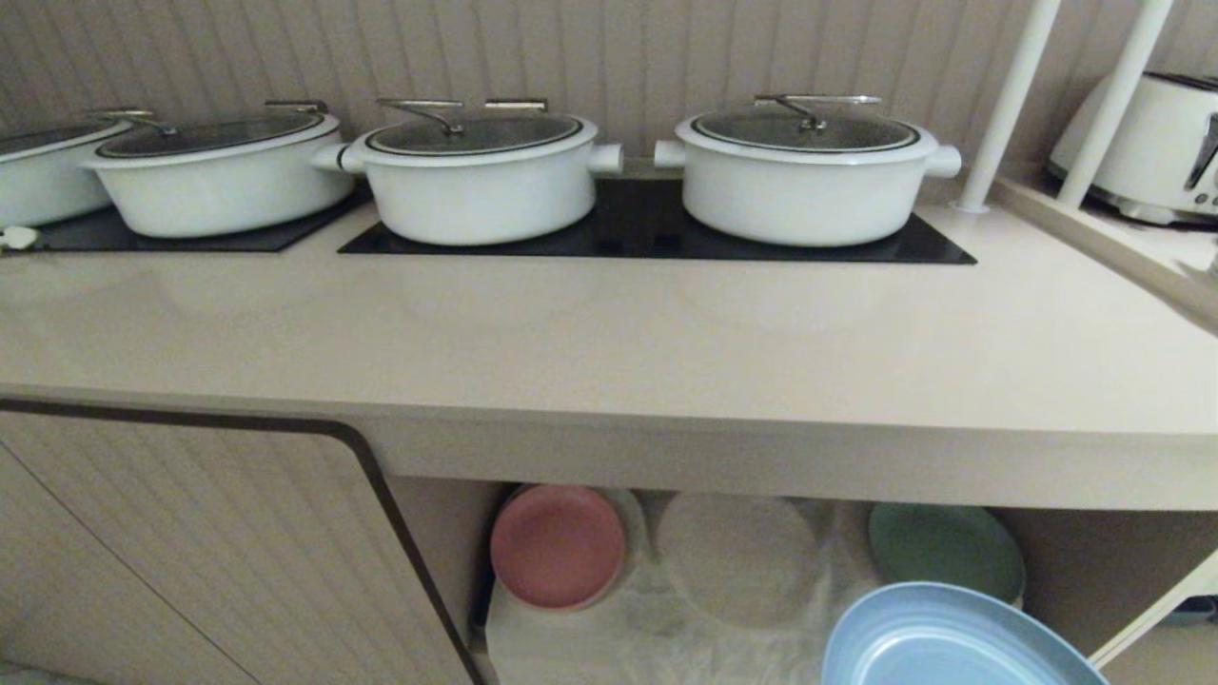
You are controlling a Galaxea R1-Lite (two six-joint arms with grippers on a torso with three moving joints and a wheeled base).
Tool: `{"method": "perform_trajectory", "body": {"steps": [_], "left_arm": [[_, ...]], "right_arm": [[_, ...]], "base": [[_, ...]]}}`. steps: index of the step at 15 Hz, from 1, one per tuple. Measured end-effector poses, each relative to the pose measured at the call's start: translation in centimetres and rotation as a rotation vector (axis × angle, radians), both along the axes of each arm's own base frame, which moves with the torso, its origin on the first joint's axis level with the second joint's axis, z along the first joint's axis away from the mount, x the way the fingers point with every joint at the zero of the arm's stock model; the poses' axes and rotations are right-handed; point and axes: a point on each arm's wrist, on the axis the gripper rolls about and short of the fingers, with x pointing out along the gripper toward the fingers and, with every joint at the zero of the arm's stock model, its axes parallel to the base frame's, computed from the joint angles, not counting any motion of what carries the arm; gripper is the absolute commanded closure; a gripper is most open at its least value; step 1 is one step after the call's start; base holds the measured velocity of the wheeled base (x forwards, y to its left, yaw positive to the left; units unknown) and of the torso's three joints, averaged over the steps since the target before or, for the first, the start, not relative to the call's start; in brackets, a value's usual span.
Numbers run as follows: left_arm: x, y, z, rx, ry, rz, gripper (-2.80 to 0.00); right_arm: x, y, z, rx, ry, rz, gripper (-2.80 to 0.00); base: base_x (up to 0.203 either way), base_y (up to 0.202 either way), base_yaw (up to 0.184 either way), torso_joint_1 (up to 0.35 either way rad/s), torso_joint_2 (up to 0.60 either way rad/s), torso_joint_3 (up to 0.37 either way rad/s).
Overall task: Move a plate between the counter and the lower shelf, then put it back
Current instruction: Put the plate
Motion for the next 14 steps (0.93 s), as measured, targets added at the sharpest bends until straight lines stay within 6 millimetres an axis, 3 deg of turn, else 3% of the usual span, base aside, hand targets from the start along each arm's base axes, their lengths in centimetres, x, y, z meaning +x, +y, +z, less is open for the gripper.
{"method": "perform_trajectory", "body": {"steps": [14], "left_arm": [[0.00, 0.00, 0.00, 0.001, 0.000, 0.000, 0.00]], "right_arm": [[-0.01, 0.08, 0.02, 0.003, 0.000, 0.011, 0.00]], "base": [[0.000, 0.000, 0.000, 0.263, -0.56, -0.299]]}}
